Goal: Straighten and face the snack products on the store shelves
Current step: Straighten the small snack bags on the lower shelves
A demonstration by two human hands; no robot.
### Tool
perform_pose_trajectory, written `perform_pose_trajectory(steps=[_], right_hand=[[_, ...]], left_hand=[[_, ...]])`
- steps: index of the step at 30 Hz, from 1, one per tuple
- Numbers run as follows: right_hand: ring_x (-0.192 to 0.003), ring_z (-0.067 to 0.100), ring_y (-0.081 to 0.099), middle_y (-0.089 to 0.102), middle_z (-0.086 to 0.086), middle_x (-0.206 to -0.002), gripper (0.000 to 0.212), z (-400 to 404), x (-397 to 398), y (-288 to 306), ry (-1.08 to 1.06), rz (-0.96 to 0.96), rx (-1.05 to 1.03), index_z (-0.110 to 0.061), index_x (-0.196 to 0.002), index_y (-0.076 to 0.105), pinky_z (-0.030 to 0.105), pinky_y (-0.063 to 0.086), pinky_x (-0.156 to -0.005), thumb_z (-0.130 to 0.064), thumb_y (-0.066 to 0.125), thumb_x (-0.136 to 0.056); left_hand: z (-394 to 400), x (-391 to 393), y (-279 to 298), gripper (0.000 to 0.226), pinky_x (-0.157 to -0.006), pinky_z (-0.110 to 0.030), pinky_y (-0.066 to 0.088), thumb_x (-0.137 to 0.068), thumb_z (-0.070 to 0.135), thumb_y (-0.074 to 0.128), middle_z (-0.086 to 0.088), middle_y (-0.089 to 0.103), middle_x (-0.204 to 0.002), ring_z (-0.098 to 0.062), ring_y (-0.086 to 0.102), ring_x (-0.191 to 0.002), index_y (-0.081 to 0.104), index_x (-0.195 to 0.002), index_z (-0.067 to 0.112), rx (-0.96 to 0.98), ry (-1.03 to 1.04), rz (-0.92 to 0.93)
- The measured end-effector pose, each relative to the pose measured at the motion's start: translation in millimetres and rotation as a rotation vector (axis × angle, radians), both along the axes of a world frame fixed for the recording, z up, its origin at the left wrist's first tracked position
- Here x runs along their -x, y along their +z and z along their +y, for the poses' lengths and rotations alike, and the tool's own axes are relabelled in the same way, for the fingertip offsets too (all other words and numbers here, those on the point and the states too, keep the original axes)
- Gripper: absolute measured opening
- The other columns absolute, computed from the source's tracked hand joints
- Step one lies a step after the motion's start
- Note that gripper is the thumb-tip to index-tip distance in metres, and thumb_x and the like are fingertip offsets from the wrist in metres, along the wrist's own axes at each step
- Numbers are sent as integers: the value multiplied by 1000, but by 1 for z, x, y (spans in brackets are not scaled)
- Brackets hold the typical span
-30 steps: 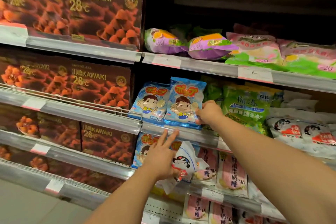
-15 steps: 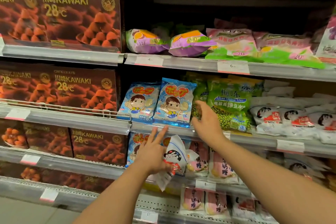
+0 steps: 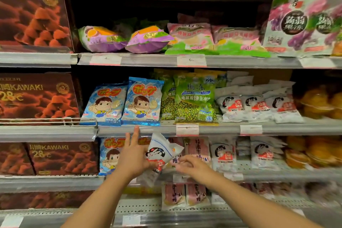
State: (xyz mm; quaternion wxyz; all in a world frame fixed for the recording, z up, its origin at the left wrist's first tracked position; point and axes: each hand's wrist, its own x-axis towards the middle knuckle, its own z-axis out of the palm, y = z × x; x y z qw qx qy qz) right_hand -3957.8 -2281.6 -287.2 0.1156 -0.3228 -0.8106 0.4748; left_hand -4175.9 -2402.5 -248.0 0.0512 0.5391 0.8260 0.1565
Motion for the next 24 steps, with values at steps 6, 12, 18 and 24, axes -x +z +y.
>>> perform_pose_trajectory(steps=[6,12,18,24], right_hand=[[-116,16,68,74,-3,-121,47,-14,-1,-7,-50,295,273,-20,-125,67,40,51,-106,-48,73,-88],[-93,8,73,79,-6,-97,36,7,-47,-24,-253,308,254,-17,-110,70,25,54,-82,-47,70,-92],[-104,5,68,72,-13,-107,40,55,-132,-63,-450,142,48,-24,-121,58,16,53,-83,-46,72,-90],[-101,20,71,75,-4,-102,34,114,-206,-75,-778,180,43,-20,-109,66,40,57,-90,-39,79,-85]], left_hand=[[14,-60,-9,83,-124,-44,20,-60,90,44,-2,25,-166,-29,17,-153,66,-127,46,-263,-115,-69],[33,-87,-10,89,-126,-44,19,-83,66,58,2,4,-171,-24,3,-157,26,-158,29,-71,-246,143],[47,-77,-35,93,-122,-54,23,-93,56,53,-6,-18,-169,-33,-9,-157,4,-163,18,-183,-53,246],[53,-73,-64,112,-114,-62,33,-82,56,68,-3,-35,-164,-34,-22,-153,1,-163,18,-175,-64,336]])
